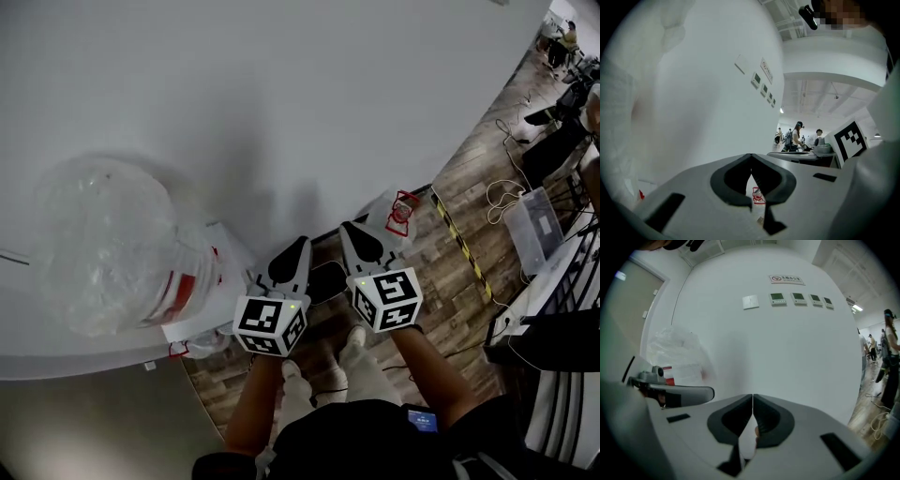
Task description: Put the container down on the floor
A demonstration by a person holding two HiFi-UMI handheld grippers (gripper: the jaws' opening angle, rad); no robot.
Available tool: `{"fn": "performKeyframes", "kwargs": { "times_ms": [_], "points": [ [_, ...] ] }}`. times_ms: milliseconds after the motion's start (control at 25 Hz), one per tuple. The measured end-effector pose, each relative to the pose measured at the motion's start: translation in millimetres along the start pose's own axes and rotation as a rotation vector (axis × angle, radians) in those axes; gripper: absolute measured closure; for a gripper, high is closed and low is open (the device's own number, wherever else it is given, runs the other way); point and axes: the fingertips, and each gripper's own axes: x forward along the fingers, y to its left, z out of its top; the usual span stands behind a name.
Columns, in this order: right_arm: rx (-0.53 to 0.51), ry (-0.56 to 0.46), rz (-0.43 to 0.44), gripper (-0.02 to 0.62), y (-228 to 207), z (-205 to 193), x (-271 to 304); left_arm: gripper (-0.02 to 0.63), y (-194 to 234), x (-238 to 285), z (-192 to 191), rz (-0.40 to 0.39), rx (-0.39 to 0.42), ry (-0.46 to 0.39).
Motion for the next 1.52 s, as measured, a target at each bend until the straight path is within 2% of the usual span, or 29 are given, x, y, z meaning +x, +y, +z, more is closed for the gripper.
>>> {"fn": "performKeyframes", "kwargs": {
  "times_ms": [440, 640, 880, 1200, 1520],
  "points": [
    [-0.036, -0.074, -0.037, 0.565, 67.5, 34.9, -38.5, 0.589, -6.6, -69.3, 33.7, -0.057, 0.063, -0.052],
    [-0.055, -0.102, -0.066, 0.565, 100.1, 42.4, -60.1, 0.589, -13.8, -101.0, 42.6, -0.104, 0.065, -0.077],
    [-0.095, -0.135, -0.096, 0.565, 137.7, 51.6, -87.8, 0.589, -26.2, -139.2, 56.3, -0.154, 0.133, -0.101],
    [-0.063, -0.151, -0.146, 0.565, 169.9, 51.0, -107.1, 0.589, -35.2, -177.2, 59.2, -0.228, 0.152, -0.111],
    [-0.098, -0.163, -0.165, 0.565, 182.3, 64.0, -126.7, 0.589, -48.1, -194.8, 68.0, -0.259, 0.144, -0.141]
  ]
}}
